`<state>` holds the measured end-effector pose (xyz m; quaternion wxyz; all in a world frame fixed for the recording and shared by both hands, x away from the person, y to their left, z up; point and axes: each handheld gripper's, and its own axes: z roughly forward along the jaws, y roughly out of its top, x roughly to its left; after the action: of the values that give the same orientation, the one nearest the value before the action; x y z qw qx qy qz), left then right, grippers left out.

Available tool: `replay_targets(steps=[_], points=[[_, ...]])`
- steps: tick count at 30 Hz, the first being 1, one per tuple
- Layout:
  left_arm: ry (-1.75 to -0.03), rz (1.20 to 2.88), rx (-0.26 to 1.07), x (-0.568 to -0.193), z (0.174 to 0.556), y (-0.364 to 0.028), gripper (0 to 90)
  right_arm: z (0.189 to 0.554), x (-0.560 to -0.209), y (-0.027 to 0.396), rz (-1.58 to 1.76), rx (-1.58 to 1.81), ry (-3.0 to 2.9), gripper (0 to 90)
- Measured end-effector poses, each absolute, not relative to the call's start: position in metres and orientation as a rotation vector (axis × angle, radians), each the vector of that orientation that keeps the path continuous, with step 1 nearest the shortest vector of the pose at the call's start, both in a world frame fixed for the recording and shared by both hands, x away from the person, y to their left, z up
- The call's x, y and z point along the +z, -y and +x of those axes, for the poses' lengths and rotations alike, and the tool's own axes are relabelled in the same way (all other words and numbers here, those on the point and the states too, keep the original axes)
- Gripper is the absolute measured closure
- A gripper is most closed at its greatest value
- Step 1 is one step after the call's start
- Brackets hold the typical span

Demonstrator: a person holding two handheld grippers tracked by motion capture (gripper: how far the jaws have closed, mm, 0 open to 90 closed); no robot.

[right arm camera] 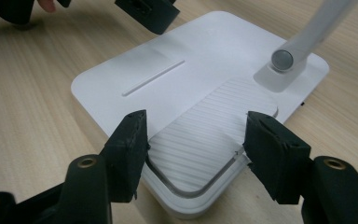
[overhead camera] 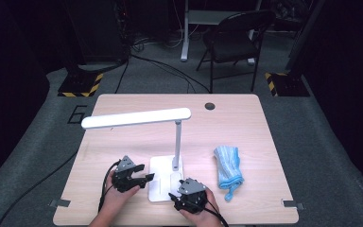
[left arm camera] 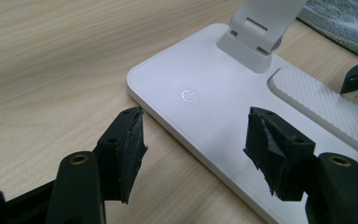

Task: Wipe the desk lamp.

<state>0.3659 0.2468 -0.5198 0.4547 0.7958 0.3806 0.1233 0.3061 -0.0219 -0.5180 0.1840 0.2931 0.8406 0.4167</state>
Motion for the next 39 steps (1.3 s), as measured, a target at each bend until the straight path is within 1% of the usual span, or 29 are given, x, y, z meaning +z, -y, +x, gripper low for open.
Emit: replay_targets(steps=[9,14,18,26,33,39], points=[[-0.961,1.940,0.300,-0.520,0.371,-0.244,37.0,0.321,-0.519,0.046,0.928,1.191,-2.337,42.7],[-0.954,1.917,0.262,-0.520,0.381,-0.242,37.0,0.332,-0.520,0.064,1.012,1.188,-2.290,43.2],[-0.957,1.906,0.278,-0.519,0.388,-0.240,37.0,0.336,-0.520,0.071,1.054,1.179,-2.262,44.4],[-0.956,1.920,0.270,-0.523,0.398,-0.240,36.7,0.321,-0.516,0.070,1.059,1.190,-2.281,43.6],[-0.950,1.941,0.253,-0.526,0.405,-0.234,36.7,0.301,-0.521,0.058,1.026,1.167,-2.366,43.0],[-0.930,1.960,0.228,-0.527,0.409,-0.230,36.9,0.300,-0.524,0.059,1.062,1.187,-2.388,43.0]])
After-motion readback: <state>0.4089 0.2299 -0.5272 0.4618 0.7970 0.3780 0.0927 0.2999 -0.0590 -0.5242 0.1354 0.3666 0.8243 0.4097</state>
